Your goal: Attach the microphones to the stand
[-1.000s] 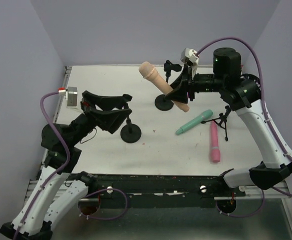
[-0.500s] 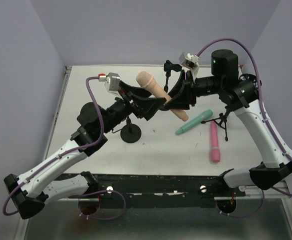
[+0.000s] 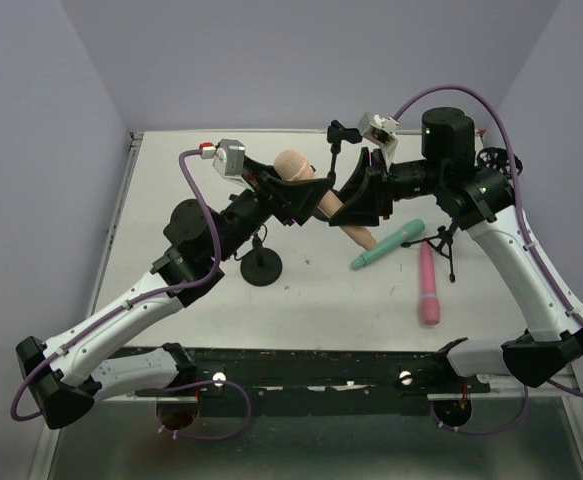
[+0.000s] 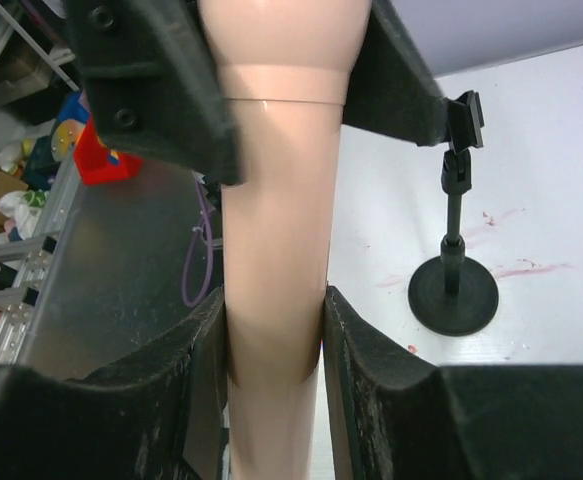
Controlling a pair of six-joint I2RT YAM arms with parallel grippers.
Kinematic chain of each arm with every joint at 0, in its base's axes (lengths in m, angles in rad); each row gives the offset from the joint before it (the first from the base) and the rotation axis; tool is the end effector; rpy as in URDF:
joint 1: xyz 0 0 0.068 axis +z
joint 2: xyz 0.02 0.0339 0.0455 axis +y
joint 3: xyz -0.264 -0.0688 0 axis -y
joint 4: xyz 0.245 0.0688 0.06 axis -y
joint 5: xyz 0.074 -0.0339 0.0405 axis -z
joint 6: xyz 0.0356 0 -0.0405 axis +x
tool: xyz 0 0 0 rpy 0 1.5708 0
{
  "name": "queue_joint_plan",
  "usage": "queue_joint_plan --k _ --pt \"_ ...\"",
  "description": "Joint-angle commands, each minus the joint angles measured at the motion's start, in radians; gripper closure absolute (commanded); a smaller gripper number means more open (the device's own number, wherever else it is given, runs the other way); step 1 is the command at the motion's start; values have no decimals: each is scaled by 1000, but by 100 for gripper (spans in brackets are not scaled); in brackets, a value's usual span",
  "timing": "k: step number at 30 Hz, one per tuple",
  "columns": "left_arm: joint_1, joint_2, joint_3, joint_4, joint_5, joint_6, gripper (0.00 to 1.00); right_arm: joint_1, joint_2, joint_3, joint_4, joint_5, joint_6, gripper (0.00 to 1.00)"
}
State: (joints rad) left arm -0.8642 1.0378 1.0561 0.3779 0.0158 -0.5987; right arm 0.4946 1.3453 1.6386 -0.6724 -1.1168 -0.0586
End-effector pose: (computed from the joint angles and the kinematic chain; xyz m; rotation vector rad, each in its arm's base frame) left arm 0.1494 -0.1759 0.4476 0.1839 1.2626 -1.2878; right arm 0.2149 0.1522 0.4659 -1.2258 1.5243 1.3627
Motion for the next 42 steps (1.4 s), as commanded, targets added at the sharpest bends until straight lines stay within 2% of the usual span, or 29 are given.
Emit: queue_joint_plan --k 1,8,14,22,23,27,30,32,34,36,39,42 --pt "-7 -30 -4 30 64 -27 26 -22 -9 3 39 15 29 86" --pt "-9 -42 -30 27 82 -46 23 -31 5 9 43 -3 36 85" --pt "-9 -16 -18 26 73 -46 28 -36 5 -5 48 -29 34 84" --pt "-9 11 -1 47 73 -47 42 -36 -2 -17 45 -37 20 84" --pt "-9 13 -1 47 75 -46 45 -36 -2 -19 43 -38 20 84" --pt "-9 11 -5 67 84 -46 77 -36 -3 -28 36 -37 5 82" --pt "-9 2 -13 78 87 -41 90 -37 -6 -39 33 -29 -7 78" --pt "-9 -5 -21 88 90 -36 94 -36 -12 -48 33 -21 -14 71" --pt "-7 -15 -28 101 93 -32 98 -36 -15 -56 31 -15 -18 60" --pt "-7 -24 -33 110 95 -26 99 -36 -18 -69 30 -11 -26 44" --pt "-7 -33 -36 111 93 -10 100 -36 -20 -89 19 -2 -47 26" --pt "-2 -42 -33 108 93 -1 100 -36 -23 -121 14 -8 -72 18"
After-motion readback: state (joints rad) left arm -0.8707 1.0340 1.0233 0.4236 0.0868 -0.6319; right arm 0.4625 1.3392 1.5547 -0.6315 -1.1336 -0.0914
